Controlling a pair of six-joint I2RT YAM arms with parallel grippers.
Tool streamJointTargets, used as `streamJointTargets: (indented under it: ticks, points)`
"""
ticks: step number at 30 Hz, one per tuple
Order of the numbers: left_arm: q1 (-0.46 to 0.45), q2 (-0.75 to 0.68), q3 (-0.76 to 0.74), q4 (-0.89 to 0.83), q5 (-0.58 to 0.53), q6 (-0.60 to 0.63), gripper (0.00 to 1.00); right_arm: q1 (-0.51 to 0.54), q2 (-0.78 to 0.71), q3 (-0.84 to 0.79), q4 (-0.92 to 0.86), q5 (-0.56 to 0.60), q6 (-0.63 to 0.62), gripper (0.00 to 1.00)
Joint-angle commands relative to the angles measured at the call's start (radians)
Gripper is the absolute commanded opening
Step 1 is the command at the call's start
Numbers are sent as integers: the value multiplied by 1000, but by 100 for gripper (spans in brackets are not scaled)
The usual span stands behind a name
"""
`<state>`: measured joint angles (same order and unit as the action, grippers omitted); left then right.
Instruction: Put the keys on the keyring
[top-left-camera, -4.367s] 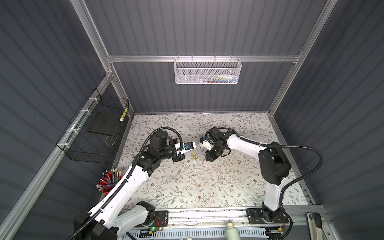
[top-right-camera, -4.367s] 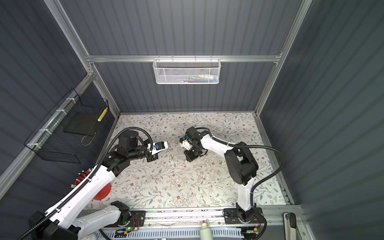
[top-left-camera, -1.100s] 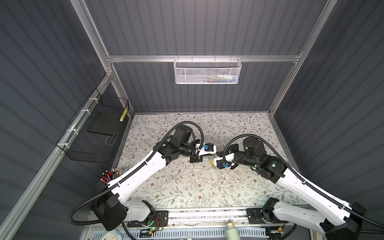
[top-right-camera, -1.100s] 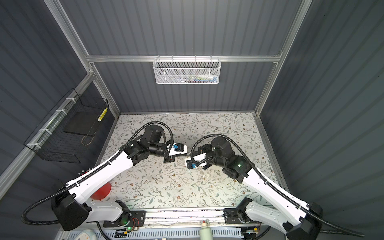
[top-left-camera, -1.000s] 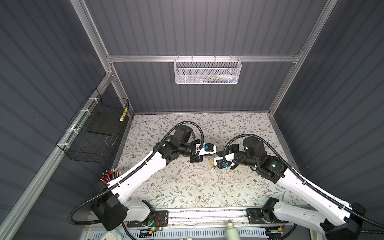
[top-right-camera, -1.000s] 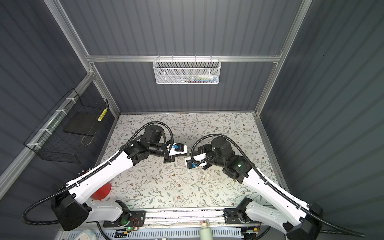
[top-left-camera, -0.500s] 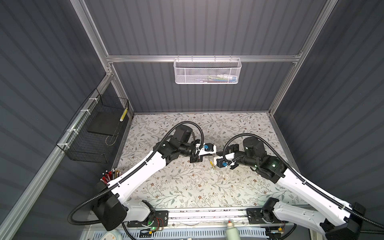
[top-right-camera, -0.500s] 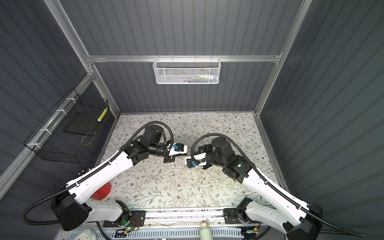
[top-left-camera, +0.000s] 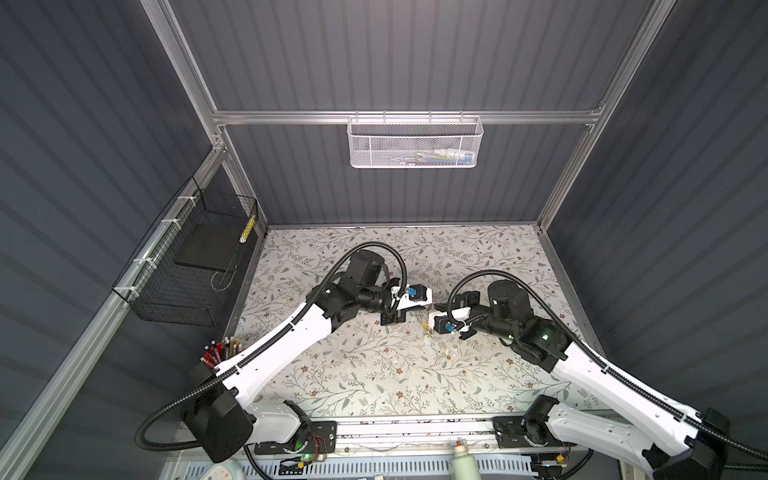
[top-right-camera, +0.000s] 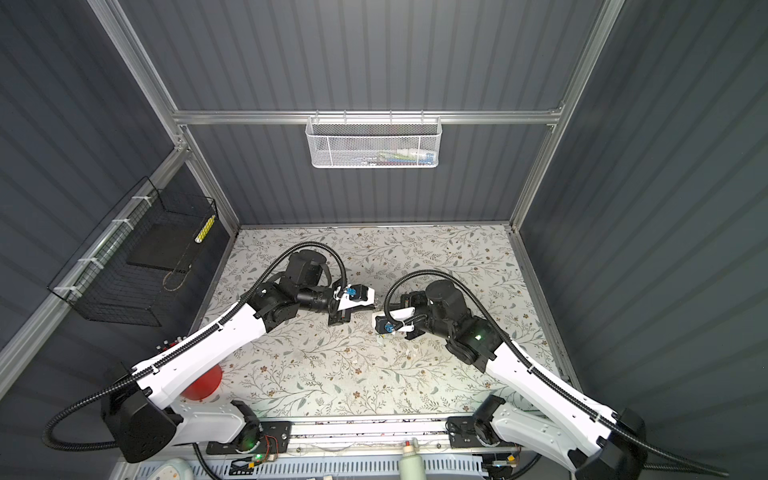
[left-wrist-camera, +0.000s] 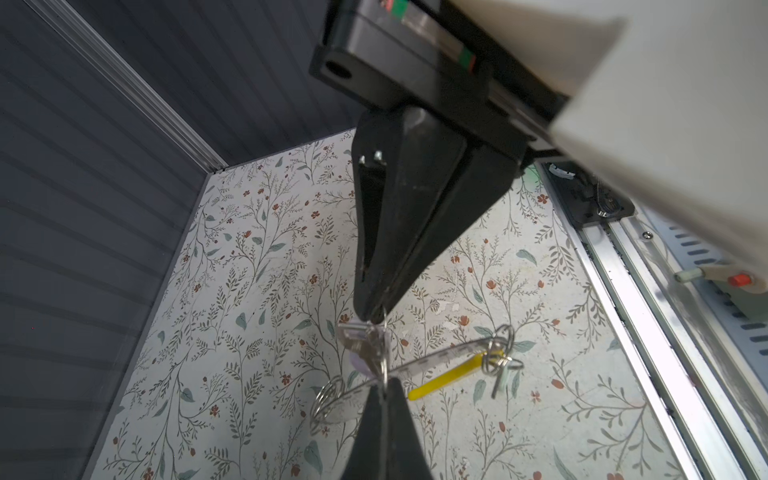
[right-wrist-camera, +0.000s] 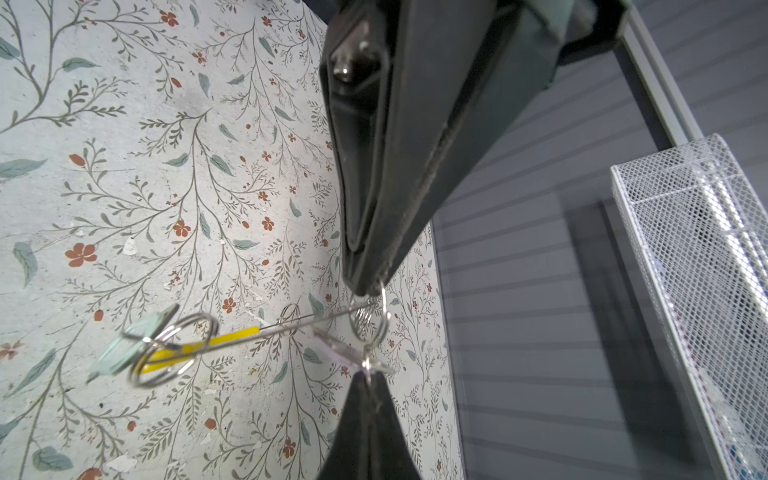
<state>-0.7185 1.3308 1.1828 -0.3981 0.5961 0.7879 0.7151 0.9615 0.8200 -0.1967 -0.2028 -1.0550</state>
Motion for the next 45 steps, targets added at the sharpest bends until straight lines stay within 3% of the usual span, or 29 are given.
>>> streamJointTargets:
  ticks: [1,15,24,27,30,34,40,45]
  points:
    - [16,-37,-18,35,23,-36,0,-17,-20,-17,20,8,49,0]
    - [21,-38,-24,37,56,-31,0,-48,1,-2,0,-56,118,0]
    - [26,-32,-35,144,89,-113,0,-46,-6,-33,51,-115,154,0]
    - [38,-26,-45,200,127,-168,0,-46,1,-54,85,-119,193,8]
    - [46,-15,-51,226,159,-191,0,-49,-2,-60,110,-99,269,25]
    - [52,-5,-55,252,190,-204,0,-59,-57,-97,149,-53,347,36]
    - [61,8,-79,371,230,-267,0,-94,-156,-123,245,-114,521,43]
    - [61,16,-75,408,255,-286,0,-93,-162,-87,249,-161,598,43]
